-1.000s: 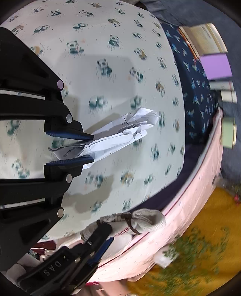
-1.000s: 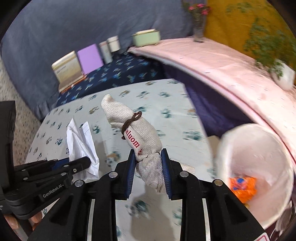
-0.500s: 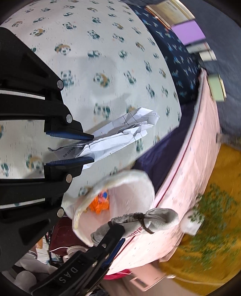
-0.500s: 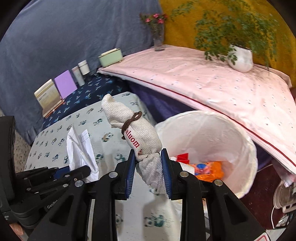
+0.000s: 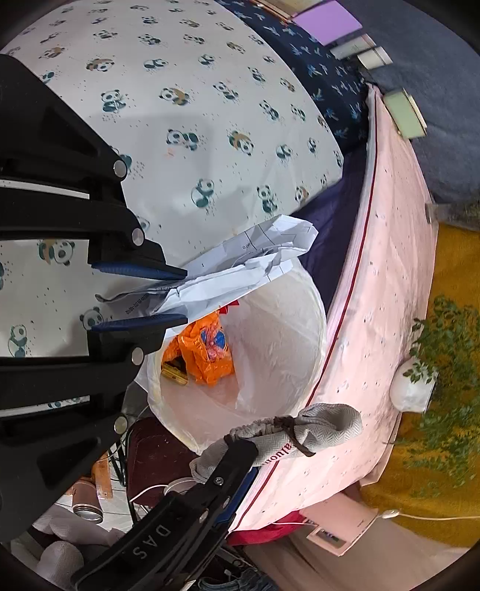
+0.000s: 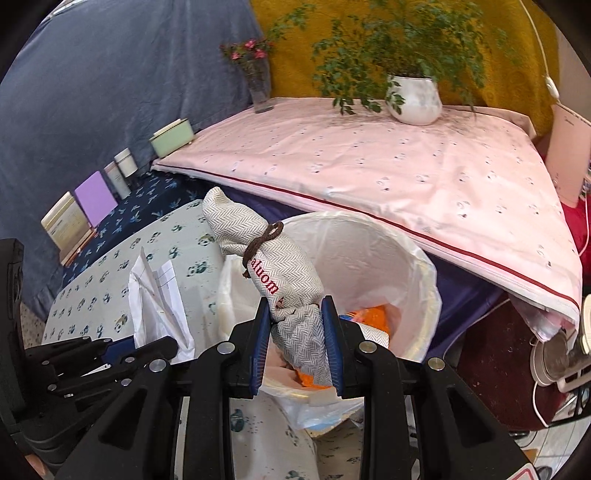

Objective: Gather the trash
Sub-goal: 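Lift and carry the tissue and knotted cloth over the white bin, then open both tools over the bin to drop the tissue and cloth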

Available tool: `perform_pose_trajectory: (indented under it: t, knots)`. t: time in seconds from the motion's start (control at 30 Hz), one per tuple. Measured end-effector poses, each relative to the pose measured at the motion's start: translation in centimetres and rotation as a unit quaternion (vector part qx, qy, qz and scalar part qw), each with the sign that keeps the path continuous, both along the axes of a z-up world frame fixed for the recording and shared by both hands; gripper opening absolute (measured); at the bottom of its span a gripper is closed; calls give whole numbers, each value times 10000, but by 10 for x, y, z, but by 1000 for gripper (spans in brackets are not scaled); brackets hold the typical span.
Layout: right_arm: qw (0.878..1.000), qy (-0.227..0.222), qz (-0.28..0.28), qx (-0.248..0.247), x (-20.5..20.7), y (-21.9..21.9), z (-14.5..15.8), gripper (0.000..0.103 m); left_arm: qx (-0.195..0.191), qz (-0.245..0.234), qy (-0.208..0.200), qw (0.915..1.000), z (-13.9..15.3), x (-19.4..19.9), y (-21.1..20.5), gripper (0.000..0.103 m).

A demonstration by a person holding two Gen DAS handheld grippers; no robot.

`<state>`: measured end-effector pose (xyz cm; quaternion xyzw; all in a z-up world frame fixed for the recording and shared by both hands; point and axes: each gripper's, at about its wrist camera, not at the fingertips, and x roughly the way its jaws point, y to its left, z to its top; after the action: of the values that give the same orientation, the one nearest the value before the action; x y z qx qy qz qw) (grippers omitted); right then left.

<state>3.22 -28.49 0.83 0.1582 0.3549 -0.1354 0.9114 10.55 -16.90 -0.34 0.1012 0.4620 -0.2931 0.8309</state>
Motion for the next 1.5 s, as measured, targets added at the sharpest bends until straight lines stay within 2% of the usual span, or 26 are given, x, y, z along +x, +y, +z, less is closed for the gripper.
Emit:
perform_pose_trajectory:
  t: [0.4, 0.5, 0.57, 0.6, 1.0, 1.4, 1.5]
  knots:
    - [9985, 32, -544, 49, -22, -42, -6, 26, -1, -789, -66, 9969, -5, -1, -65, 19]
    - [9979, 49, -635, 77, -24, -50, -9, 26, -99, -881, -79, 9960, -6, 2, -76, 22]
    - [9976, 68, -680, 107, -24, -55, -12, 27, -138, -742, -108, 9971, -9, 6, -78, 65]
    - [9974, 78, -699, 131, -23, -56, -13, 27, -214, -623, -142, 9977, -9, 8, -76, 67]
    - [9984, 115, -508, 218, 2, -49, -23, 27, -74, -46, -100, 9999, -21, 31, -43, 67]
    - [9993, 182, -234, 229, 30, -31, -27, 28, -59, 323, -49, 9994, -24, 39, -7, 67]
    - [9995, 159, -168, 210, 39, -26, -25, 31, -47, 372, -90, 9993, -22, 39, -1, 67]
